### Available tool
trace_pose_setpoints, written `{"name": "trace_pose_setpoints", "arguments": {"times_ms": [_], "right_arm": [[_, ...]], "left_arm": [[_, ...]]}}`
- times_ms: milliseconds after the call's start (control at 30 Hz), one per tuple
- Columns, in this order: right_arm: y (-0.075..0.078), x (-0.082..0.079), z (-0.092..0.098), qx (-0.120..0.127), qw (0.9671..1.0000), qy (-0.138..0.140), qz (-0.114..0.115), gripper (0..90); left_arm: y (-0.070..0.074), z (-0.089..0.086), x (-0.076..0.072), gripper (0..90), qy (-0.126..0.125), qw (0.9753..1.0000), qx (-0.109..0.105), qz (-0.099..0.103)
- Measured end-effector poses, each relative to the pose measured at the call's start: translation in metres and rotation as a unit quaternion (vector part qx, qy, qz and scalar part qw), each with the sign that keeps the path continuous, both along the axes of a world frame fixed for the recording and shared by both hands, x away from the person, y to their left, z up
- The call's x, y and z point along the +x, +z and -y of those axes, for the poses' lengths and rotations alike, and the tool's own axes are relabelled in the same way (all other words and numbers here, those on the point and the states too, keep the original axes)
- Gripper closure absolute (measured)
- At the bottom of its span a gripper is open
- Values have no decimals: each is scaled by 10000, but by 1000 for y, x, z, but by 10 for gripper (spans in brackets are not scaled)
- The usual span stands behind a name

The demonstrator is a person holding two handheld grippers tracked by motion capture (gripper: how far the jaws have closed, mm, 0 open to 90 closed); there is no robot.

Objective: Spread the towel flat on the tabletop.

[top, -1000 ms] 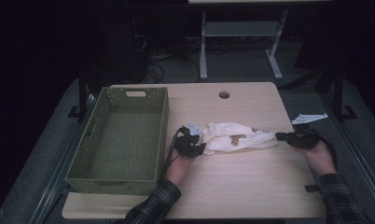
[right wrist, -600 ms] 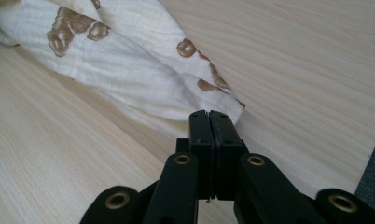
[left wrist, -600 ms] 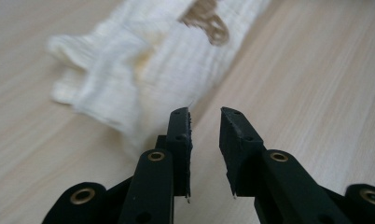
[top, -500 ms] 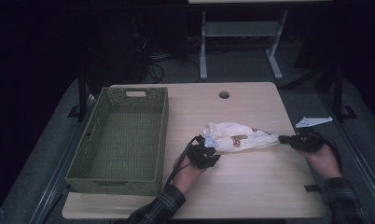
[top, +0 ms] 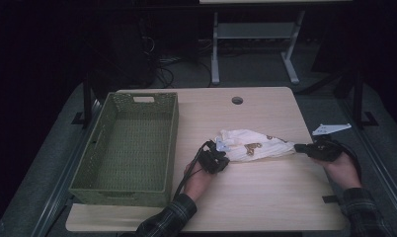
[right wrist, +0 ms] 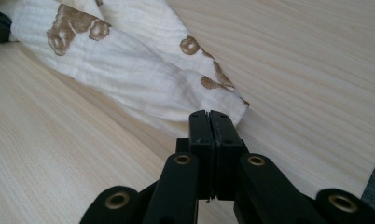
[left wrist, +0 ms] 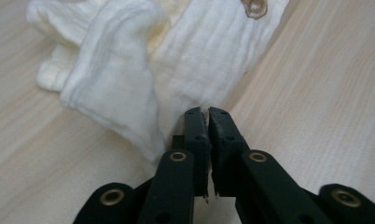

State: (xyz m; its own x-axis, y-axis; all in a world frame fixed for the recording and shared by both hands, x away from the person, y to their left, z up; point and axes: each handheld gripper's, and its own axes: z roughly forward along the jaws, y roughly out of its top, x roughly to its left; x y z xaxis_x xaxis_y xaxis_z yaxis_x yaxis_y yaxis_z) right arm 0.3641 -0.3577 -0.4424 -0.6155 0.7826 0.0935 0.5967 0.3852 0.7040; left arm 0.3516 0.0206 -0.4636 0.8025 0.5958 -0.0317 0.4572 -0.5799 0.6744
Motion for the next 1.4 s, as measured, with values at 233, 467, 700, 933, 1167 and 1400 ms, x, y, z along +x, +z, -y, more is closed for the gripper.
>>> {"name": "trace_pose_setpoints", "arguments": {"times_ms": [233, 467, 700, 933, 1167, 1400], "right_arm": [[5, -6, 2, 117, 9999, -30, 53, 884], [8, -25, 2, 114, 9999, 75, 42, 884], [8, -64, 7, 100, 9995, 291, 74, 883], [1, -104, 5, 83, 9983, 566, -47, 882], [-6, -129, 1, 93, 9969, 740, -230, 881], [-8, -136, 0, 176, 9957, 878, -219, 737]], "left_arm": [[19, -12, -12, 877, -3, 9993, -368, -55], [36, -27, -32, 879, 10, 9981, -604, -82], [43, -36, -54, 879, 16, 9980, -628, -82], [42, -43, -72, 879, 36, 9974, -655, -299], [35, -41, -91, 879, -184, 9980, -366, -484], [32, -44, -92, 759, -111, 9982, -363, -471]]}}
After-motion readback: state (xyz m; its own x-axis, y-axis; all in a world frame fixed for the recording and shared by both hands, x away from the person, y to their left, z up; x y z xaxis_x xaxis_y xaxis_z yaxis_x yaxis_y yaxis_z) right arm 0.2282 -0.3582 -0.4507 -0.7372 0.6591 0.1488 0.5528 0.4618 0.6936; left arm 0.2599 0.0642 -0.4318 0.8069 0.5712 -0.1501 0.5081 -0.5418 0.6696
